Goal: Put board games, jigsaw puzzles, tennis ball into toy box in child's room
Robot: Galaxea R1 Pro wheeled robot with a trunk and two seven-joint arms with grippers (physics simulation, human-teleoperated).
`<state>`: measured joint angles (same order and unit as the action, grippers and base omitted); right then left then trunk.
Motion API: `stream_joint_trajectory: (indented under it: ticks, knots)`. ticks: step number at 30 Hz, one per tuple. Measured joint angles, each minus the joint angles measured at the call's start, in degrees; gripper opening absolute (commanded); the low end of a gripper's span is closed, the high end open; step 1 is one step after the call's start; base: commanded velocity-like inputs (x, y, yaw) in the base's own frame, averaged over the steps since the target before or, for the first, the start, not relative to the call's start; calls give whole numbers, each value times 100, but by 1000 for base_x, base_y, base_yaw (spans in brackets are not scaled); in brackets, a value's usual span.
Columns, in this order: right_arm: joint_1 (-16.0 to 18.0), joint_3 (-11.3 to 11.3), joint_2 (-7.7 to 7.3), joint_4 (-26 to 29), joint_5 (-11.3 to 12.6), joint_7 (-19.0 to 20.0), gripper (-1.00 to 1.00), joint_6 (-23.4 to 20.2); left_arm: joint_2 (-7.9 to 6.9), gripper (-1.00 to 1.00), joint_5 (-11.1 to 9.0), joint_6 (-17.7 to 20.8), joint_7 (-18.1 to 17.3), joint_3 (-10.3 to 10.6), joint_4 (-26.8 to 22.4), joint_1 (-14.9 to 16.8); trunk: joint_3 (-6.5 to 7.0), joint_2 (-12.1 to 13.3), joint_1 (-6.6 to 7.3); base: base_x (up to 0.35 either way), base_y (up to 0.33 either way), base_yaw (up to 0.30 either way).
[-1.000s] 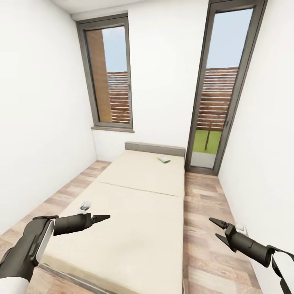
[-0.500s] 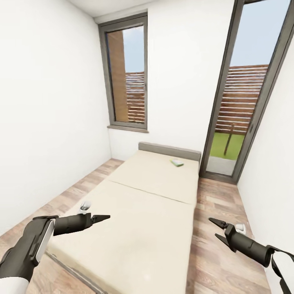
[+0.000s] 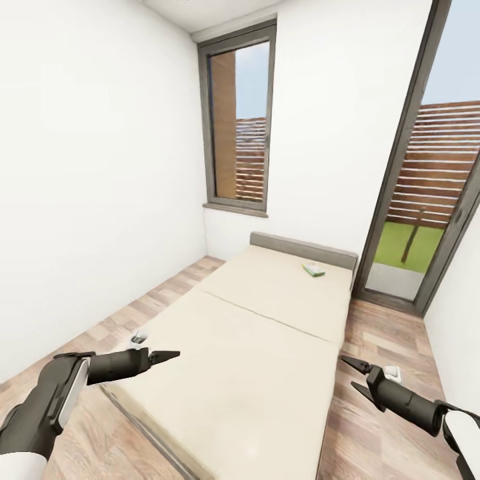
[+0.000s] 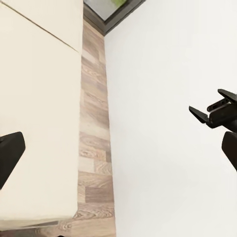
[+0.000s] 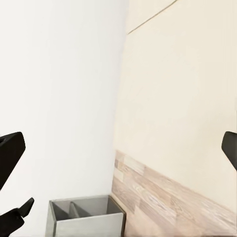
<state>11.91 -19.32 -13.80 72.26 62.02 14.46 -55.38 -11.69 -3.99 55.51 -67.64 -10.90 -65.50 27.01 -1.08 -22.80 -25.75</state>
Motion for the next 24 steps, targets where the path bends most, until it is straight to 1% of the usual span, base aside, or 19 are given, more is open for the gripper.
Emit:
stream_joint_trajectory:
  ticks: [9,24]
  knots:
    - [0,0,0,6,-1,0,100,0,0,100,-2,0,-5,0,0,0,0,0,0,-87,-4,288]
    - [0,9,0,6,2,0,100,3,7,100,-11,1,0,0,0,0,0,0,0,-9,0,288]
